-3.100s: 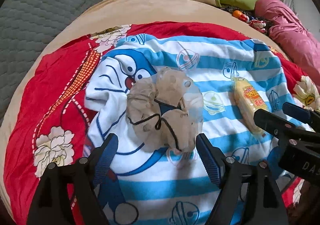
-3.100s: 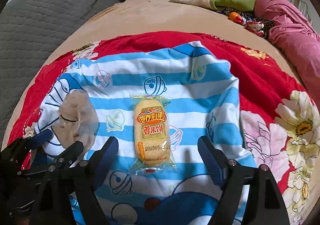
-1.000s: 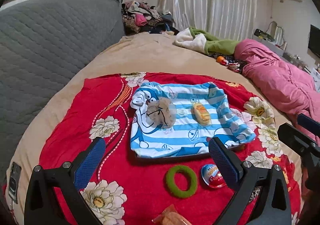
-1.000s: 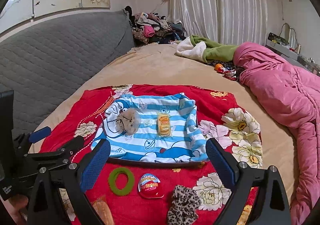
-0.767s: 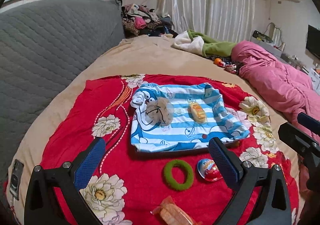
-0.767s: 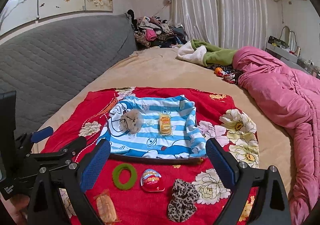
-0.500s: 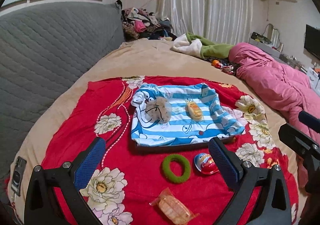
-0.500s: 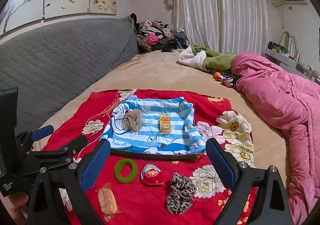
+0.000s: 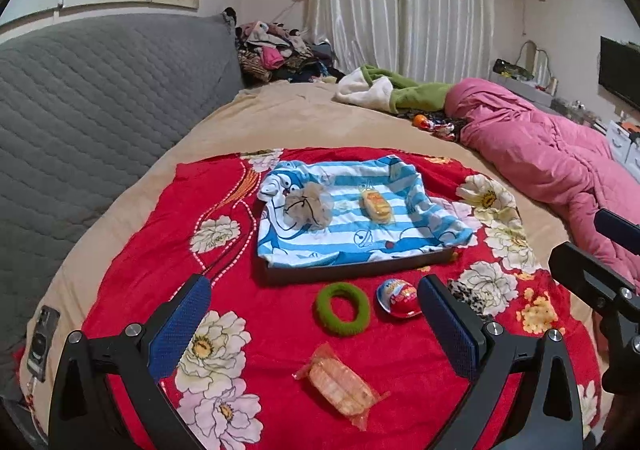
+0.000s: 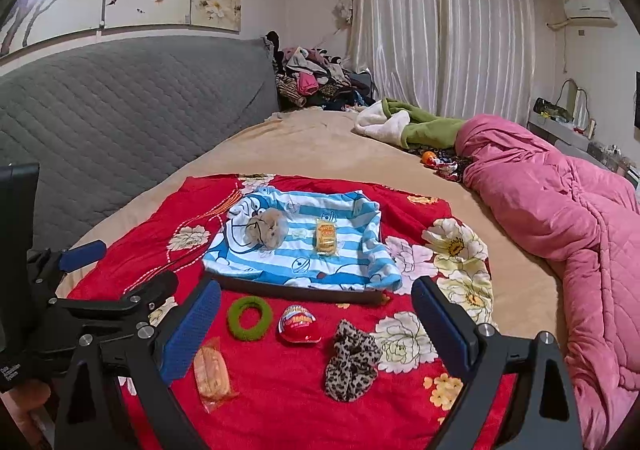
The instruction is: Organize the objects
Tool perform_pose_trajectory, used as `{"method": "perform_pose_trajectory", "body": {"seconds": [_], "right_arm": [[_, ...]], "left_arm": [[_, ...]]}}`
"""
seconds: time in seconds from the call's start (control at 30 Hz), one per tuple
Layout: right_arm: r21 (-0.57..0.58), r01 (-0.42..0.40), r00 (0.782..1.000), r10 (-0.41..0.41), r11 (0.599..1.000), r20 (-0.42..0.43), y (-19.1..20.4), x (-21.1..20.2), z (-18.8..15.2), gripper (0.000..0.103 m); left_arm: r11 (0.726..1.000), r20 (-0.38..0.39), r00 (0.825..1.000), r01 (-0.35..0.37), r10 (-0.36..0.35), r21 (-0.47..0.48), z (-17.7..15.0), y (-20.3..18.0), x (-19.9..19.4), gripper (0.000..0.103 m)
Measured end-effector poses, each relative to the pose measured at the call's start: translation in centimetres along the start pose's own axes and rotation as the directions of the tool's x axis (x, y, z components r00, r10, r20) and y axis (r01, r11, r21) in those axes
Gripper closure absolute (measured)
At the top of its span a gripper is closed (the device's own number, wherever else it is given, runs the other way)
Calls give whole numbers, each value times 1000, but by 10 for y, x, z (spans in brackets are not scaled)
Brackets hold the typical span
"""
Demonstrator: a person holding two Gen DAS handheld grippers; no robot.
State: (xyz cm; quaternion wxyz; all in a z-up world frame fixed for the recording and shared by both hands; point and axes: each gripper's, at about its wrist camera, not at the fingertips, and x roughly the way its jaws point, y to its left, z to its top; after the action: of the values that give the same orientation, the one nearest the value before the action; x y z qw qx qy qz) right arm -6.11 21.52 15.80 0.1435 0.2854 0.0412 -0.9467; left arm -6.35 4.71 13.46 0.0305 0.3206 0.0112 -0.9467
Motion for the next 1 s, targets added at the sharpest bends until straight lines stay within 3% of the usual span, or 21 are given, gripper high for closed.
{"method": "perform_pose_trajectory", "body": {"seconds": [1.0], "right_arm": [[-20,29,999,-30,999,-30,-7,-35,-61,7]], "left_arm": [[1000,-10,1000,0,0,-9,-67,-17,-32,0]]}}
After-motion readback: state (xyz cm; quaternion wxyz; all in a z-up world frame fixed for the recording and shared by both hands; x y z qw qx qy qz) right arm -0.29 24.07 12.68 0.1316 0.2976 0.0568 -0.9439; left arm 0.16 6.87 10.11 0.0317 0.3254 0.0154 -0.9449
